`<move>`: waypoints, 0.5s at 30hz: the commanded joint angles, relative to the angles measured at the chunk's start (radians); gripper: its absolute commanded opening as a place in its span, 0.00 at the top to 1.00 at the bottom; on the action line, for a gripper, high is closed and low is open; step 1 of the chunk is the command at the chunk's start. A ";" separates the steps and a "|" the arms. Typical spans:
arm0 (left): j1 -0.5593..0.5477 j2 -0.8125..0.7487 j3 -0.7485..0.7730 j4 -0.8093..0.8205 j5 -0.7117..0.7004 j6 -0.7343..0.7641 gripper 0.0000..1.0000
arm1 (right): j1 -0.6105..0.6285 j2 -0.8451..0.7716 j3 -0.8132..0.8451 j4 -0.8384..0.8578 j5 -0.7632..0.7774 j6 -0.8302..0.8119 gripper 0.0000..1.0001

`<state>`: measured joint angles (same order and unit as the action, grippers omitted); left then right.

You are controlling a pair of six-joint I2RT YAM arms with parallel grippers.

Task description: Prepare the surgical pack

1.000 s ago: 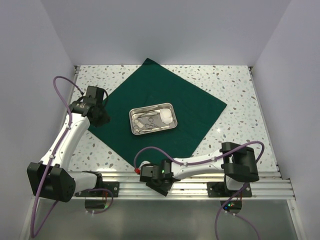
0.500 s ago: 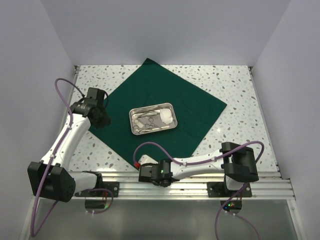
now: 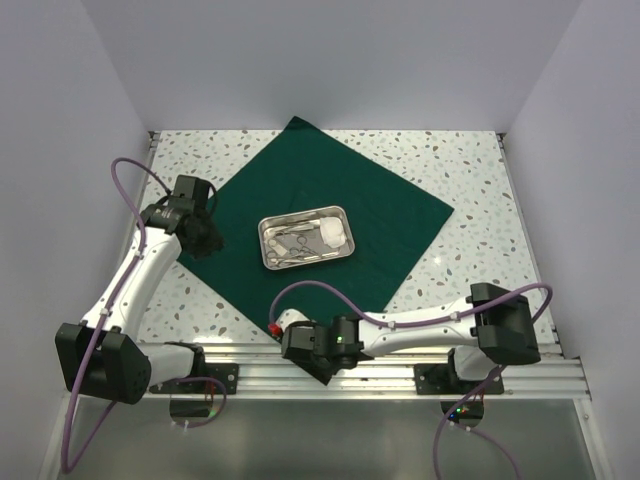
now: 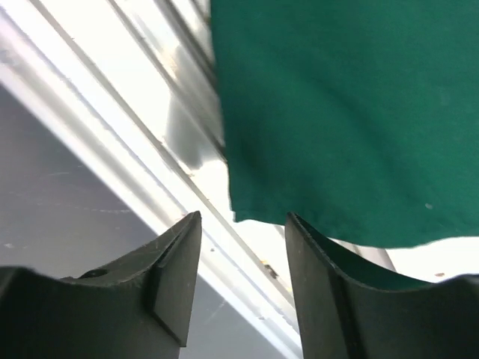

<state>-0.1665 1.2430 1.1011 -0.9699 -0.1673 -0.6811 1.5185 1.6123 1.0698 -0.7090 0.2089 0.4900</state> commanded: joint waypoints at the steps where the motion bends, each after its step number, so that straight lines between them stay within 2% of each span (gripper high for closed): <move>1: -0.001 -0.005 -0.004 0.010 0.017 -0.015 0.69 | 0.005 0.026 0.001 0.049 -0.068 -0.001 0.45; 6: -0.001 -0.016 0.000 0.002 0.028 -0.011 0.70 | 0.008 0.049 -0.036 0.074 -0.028 0.059 0.46; 8: -0.001 -0.019 0.002 -0.003 0.028 -0.006 0.69 | 0.008 -0.020 -0.059 0.081 -0.028 0.094 0.45; 11: -0.001 -0.028 -0.013 0.002 0.032 -0.008 0.70 | -0.018 -0.135 -0.103 0.079 -0.051 0.181 0.37; 15: -0.001 -0.036 -0.027 0.008 0.051 -0.005 0.70 | -0.098 -0.297 -0.200 0.077 -0.118 0.281 0.33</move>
<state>-0.1665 1.2373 1.0870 -0.9688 -0.1349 -0.6807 1.4761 1.4525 0.9169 -0.6506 0.1352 0.6495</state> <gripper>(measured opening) 0.306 0.652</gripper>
